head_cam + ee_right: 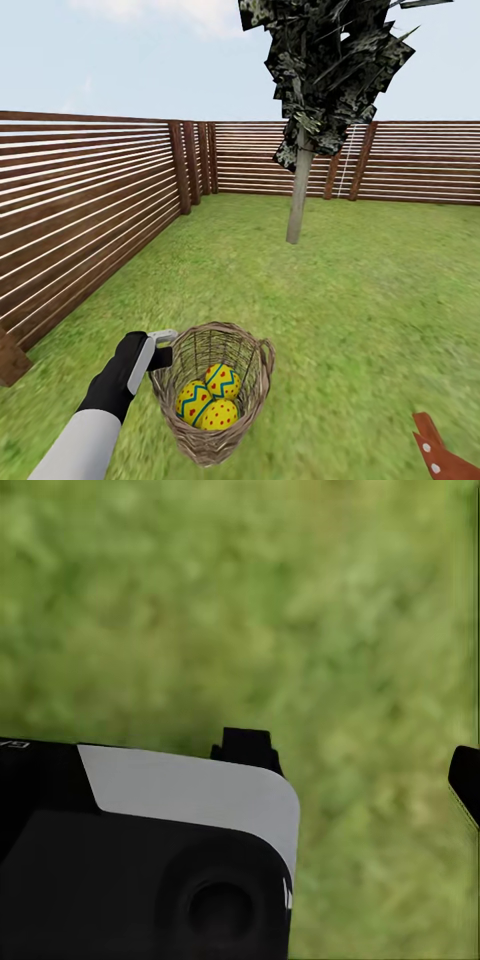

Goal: Take the three Easter eggs out of the wicker basket on the lawn in the garden, then place them on the lawn next to a single tree (choose any tree) so that all three eggs are next to the same tree and none are left in the basket.

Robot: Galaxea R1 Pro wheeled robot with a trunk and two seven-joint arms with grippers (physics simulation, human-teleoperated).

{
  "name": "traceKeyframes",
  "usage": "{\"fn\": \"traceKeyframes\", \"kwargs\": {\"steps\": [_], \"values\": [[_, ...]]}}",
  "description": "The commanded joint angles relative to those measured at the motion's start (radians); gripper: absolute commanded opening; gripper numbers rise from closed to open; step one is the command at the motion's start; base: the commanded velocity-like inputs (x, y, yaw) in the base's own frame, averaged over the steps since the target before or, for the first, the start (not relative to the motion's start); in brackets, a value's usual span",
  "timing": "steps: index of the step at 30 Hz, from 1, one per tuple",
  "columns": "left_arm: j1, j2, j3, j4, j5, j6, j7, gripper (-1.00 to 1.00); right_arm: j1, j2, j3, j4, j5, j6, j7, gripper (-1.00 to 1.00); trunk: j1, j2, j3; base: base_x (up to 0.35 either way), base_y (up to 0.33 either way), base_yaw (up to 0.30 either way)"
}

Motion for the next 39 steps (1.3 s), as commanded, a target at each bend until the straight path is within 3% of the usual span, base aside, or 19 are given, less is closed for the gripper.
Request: {"fn": "traceKeyframes", "kwargs": {"steps": [1,39], "values": [[-0.001,-0.001,0.002,-0.001,0.021,0.001,0.007,-1.00,-0.002,-0.001,-0.009,0.004,0.008,-0.007,0.001,1.00,0.001,-0.001,-0.001,0.320,0.000,0.000],[-0.001,0.000,0.002,-0.002,0.020,0.001,0.007,-1.00,-0.002,0.000,-0.010,0.002,0.004,-0.007,0.003,1.00,0.001,-0.001,0.000,0.320,0.000,-0.022]]}}
